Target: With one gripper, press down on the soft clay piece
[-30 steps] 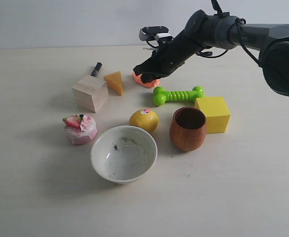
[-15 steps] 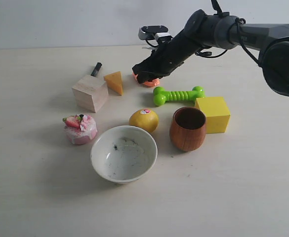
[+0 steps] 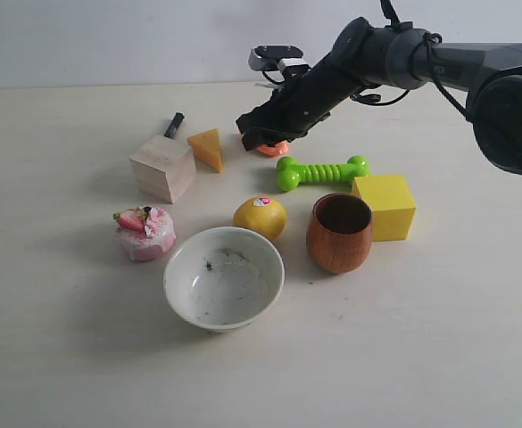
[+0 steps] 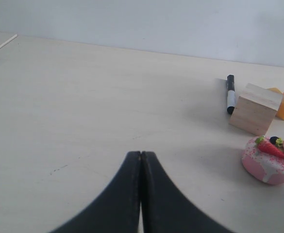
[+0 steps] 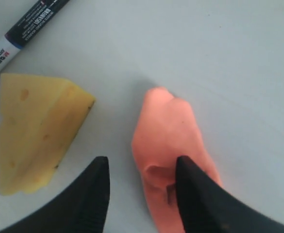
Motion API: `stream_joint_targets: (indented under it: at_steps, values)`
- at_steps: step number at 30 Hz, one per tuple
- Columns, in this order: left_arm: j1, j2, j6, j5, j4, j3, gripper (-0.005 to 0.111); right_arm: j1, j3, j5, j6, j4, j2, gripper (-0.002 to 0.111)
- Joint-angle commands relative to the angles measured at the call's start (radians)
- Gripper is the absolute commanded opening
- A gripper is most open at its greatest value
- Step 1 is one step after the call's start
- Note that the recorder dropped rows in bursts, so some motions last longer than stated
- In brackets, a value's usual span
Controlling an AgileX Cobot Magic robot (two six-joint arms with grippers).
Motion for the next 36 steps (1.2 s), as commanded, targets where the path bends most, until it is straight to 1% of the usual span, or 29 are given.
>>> stream_joint_targets:
  at_steps: [1, 5, 8, 20, 24, 25, 26, 27, 30, 36]
  values:
    - [0.002, -0.006, -0.001, -0.007, -0.006, 0.001, 0.0, -0.002, 0.005, -0.022, 0.031, -0.008, -0.002, 0.048]
    - [0.002, -0.006, -0.001, -0.007, -0.006, 0.001, 0.0, -0.002, 0.005, -0.013, 0.08, -0.024, -0.002, 0.054]
    - [0.002, -0.006, -0.001, -0.007, -0.006, 0.001, 0.0, -0.002, 0.005, -0.003, 0.082, -0.051, -0.008, 0.054]
    - [0.002, -0.006, -0.001, -0.007, -0.006, 0.001, 0.0, -0.002, 0.005, -0.014, 0.082, -0.031, -0.077, 0.052]
    - [0.002, -0.006, -0.001, -0.007, -0.006, 0.001, 0.0, -0.002, 0.005, 0.011, 0.082, -0.031, -0.078, 0.052]
    - [0.002, -0.006, -0.001, -0.007, -0.006, 0.001, 0.0, -0.002, 0.005, 0.022, 0.082, -0.031, -0.08, 0.05]
    - [0.002, -0.006, -0.001, -0.007, -0.006, 0.001, 0.0, -0.002, 0.005, 0.037, 0.082, -0.033, -0.081, 0.044]
    - [0.002, -0.006, -0.001, -0.007, -0.006, 0.001, 0.0, -0.002, 0.005, 0.059, 0.082, -0.049, -0.086, 0.035]
    - [0.002, -0.006, -0.001, -0.007, -0.006, 0.001, 0.0, -0.002, 0.005, 0.108, 0.082, -0.112, -0.094, 0.001]
    - [0.002, -0.006, -0.001, -0.007, -0.006, 0.001, 0.0, -0.004, 0.013, 0.137, 0.132, -0.126, -0.115, 0.0]
